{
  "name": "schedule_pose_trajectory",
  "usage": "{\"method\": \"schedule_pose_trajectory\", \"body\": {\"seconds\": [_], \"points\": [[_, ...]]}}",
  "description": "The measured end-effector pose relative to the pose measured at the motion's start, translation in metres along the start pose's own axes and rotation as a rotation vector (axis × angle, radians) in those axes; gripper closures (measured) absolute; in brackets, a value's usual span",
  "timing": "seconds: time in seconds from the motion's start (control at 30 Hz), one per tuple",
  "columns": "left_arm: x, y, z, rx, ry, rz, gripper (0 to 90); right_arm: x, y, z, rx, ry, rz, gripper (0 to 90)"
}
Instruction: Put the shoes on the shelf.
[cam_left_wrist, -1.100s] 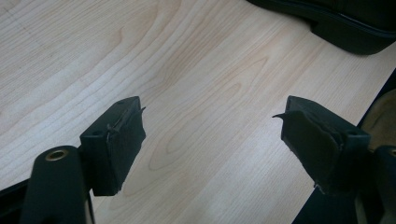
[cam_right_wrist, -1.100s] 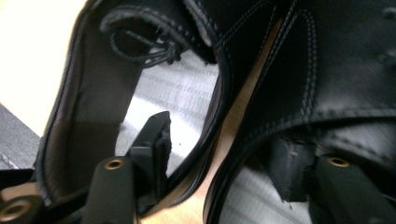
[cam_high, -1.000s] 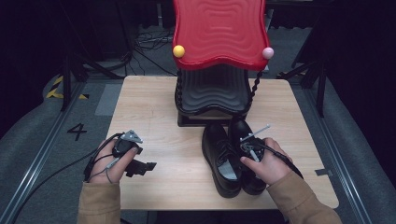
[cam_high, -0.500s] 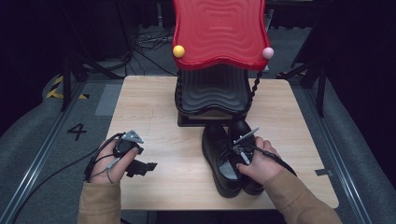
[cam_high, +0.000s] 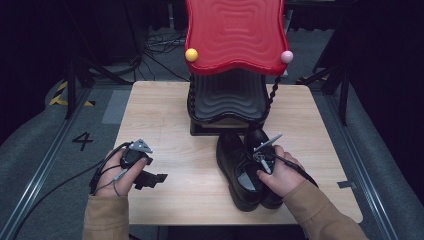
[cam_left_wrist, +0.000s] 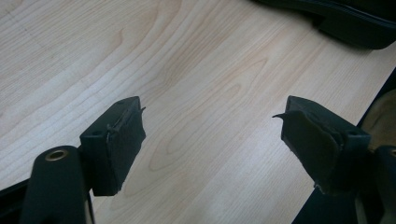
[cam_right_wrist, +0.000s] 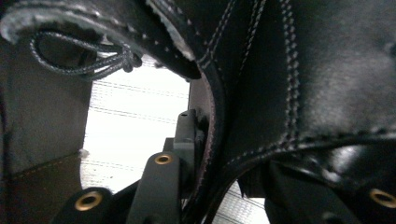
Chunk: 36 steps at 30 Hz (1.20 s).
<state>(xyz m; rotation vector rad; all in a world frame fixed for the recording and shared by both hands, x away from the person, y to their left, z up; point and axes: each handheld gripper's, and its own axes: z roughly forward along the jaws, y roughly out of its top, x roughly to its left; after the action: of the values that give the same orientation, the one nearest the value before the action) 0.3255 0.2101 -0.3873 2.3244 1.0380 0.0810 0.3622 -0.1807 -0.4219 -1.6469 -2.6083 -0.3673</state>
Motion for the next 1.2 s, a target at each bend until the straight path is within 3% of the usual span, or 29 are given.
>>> {"method": "schedule_pose_trajectory", "body": {"seconds": [0.1,0.3,0.5,0.83,1.2], "points": [[0.000,0.001,0.000,-0.004,0.001,0.001,21.7,-0.004,0.001,-0.006,0.003,0.018,0.026,78.2],[0.001,0.001,0.000,-0.003,-0.001,0.001,21.7,-0.014,0.000,-0.013,-0.005,-0.003,0.025,81.3],[0.002,0.000,0.000,-0.001,0.001,-0.002,21.8,-0.023,-0.001,-0.024,0.013,0.057,0.047,82.0],[0.002,0.000,-0.001,-0.004,0.001,-0.008,21.8,-0.018,-0.010,-0.058,0.059,0.098,0.011,82.2],[0.001,-0.001,-0.003,-0.014,0.004,-0.010,21.8,-0.007,-0.010,-0.104,0.052,0.085,-0.041,82.1]]}}
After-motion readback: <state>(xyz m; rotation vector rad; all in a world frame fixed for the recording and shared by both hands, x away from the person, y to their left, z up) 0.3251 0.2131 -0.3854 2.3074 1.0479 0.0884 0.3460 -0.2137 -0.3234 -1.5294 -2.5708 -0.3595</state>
